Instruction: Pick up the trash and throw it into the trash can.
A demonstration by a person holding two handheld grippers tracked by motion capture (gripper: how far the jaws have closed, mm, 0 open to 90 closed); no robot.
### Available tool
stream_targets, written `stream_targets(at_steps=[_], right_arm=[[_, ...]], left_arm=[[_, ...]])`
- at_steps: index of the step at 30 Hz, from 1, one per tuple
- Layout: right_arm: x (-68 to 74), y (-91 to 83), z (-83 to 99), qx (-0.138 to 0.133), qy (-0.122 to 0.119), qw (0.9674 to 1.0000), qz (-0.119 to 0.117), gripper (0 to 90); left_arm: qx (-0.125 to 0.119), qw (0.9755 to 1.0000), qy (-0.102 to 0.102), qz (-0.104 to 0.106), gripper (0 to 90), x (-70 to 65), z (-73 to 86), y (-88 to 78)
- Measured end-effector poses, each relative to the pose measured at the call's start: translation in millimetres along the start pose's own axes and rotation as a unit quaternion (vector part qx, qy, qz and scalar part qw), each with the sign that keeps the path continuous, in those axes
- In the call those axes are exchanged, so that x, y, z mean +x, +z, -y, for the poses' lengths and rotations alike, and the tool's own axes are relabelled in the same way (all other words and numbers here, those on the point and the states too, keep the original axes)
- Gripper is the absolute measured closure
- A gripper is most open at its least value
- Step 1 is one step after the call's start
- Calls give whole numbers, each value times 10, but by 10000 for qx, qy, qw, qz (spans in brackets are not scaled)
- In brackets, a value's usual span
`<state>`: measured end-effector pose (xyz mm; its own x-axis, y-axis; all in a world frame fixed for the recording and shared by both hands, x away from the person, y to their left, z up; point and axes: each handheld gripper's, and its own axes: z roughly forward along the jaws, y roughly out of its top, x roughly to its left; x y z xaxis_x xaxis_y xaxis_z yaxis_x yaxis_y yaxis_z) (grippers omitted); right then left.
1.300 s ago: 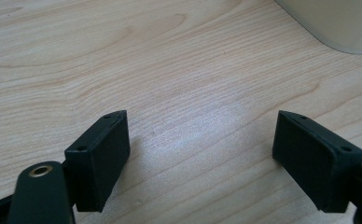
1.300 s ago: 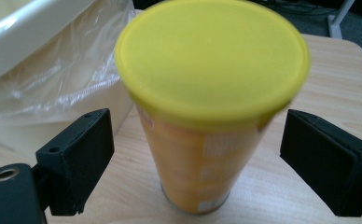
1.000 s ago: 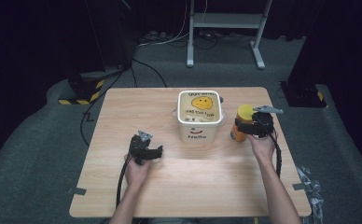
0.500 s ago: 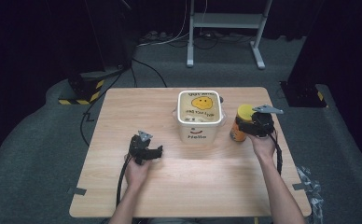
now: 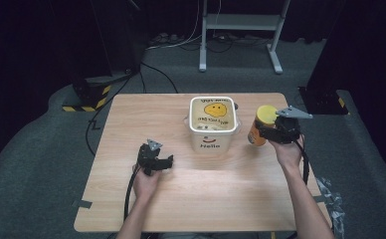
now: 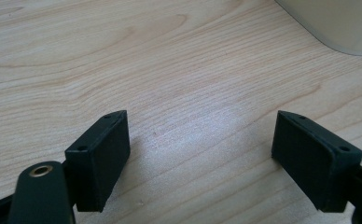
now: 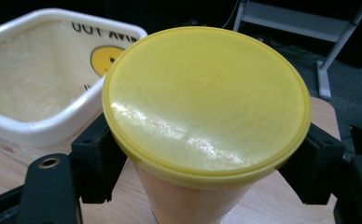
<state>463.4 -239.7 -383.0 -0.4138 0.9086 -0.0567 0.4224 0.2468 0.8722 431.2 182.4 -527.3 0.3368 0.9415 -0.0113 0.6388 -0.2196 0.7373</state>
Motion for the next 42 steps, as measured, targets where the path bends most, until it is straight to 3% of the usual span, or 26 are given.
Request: stream_targets(at_steps=[15,24,31,35,42], right_arm=[[-52,-277,-330,-267,134,9989,-357,242],[-15,-368,-575,-359,50,9979,-532,242],[35,-405,-747,-480,7,9968,-644,242],[125,-408,-892,-497,-148,9960,-734,241],[249,-389,-1044,-538,-219,9941,-915,241]], left_arm=[[0,10000,-1,-2,195,-1,0,0],[0,10000,-19,10,195,-3,-1,3],[2,10000,-21,11,195,-2,-4,5],[4,10000,-19,10,195,-1,-4,5],[4,10000,-20,14,195,-1,-4,5]])
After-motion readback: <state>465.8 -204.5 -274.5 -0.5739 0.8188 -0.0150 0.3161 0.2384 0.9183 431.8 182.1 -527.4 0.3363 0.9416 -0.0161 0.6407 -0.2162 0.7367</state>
